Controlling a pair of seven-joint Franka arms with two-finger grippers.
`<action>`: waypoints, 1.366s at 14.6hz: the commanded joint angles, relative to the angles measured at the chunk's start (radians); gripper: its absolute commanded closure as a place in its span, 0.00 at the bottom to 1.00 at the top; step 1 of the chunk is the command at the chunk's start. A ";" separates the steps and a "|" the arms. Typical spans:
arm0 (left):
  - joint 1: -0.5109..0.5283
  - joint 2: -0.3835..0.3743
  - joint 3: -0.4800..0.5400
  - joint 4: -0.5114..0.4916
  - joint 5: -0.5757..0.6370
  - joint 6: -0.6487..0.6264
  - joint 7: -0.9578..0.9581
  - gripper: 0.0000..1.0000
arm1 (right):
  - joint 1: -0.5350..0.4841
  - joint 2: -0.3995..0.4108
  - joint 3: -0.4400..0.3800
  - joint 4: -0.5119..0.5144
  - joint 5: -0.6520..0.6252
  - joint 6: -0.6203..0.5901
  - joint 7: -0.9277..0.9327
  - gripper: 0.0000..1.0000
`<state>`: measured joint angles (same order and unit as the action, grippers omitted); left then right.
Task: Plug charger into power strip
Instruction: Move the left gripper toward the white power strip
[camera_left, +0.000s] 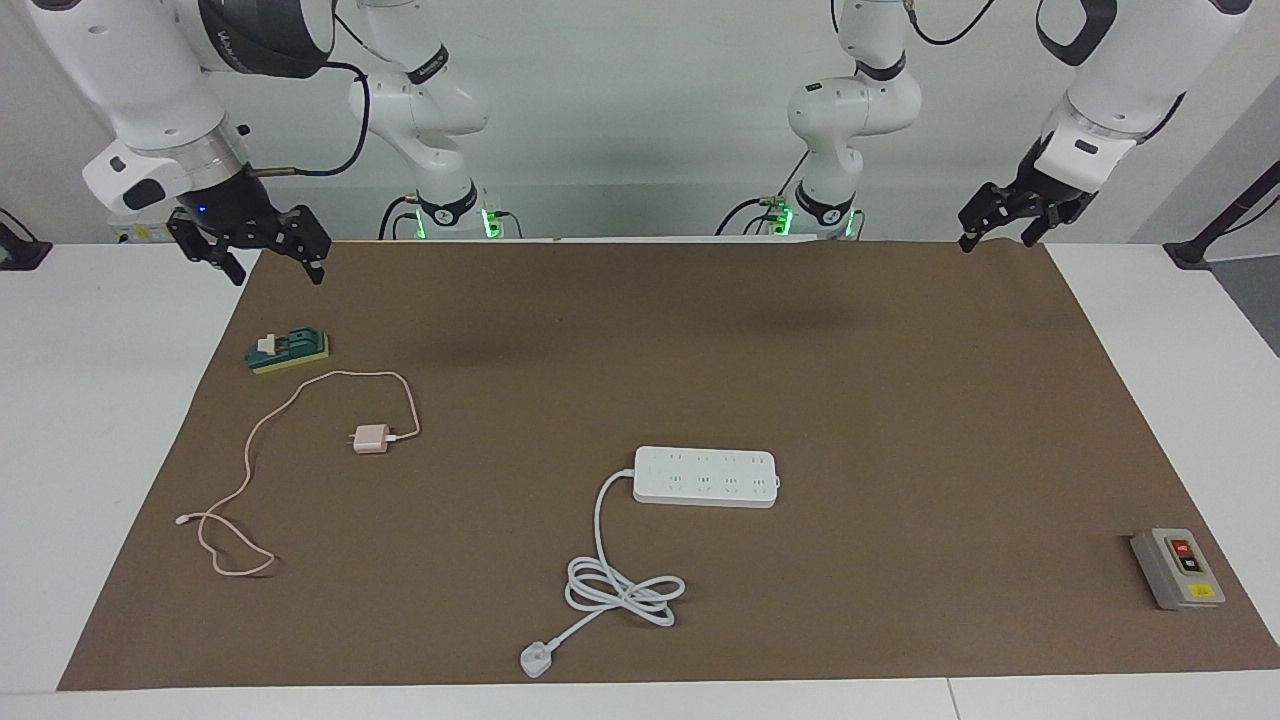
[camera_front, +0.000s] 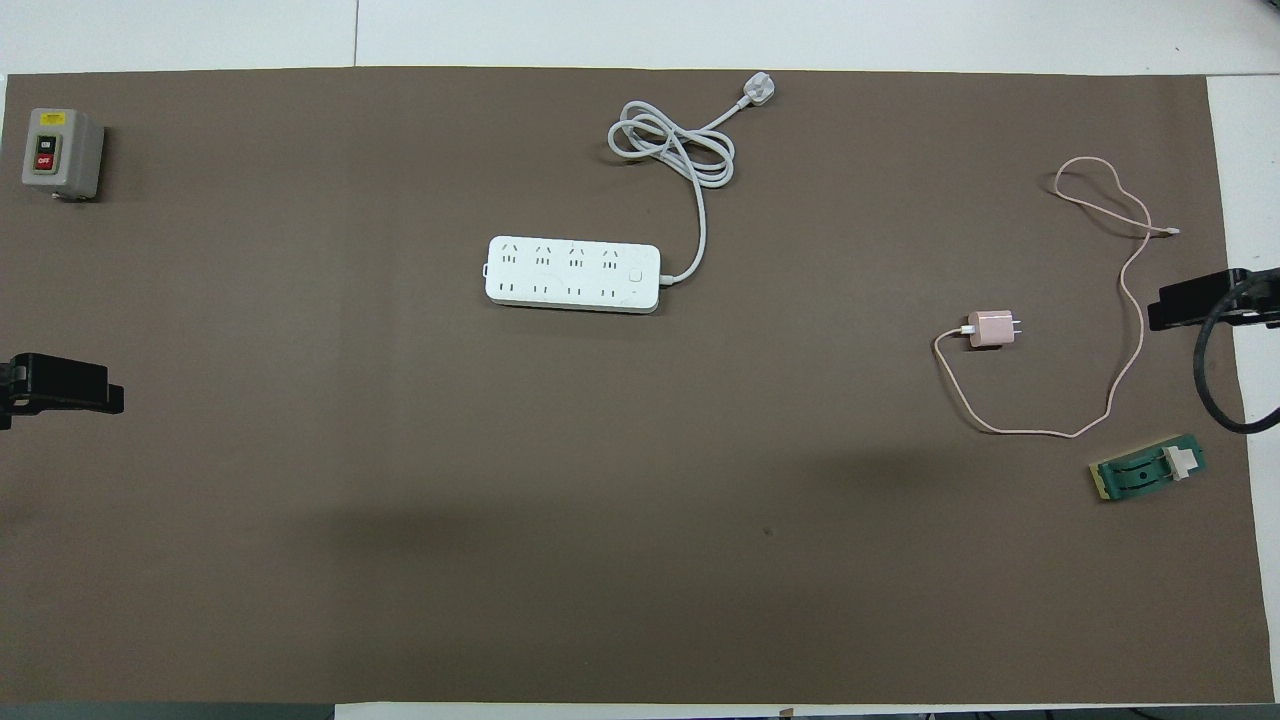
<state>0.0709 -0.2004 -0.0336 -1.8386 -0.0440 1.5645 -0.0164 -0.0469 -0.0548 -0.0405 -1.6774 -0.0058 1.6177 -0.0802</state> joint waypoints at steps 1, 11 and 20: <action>-0.002 -0.007 -0.003 0.001 -0.011 -0.023 0.015 0.00 | -0.007 -0.002 0.004 0.002 0.001 0.008 0.008 0.00; -0.037 0.003 -0.011 -0.014 -0.011 0.183 0.166 0.00 | -0.008 -0.025 0.025 -0.045 0.001 0.031 0.111 0.00; 0.067 0.152 0.000 -0.148 -0.591 0.299 0.439 0.00 | -0.041 -0.042 0.083 -0.073 0.004 0.019 -0.171 0.00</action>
<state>0.0874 -0.1195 -0.0337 -1.9883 -0.4653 1.8564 0.3070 -0.0525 -0.0648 0.0357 -1.7032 -0.0052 1.5977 -0.0985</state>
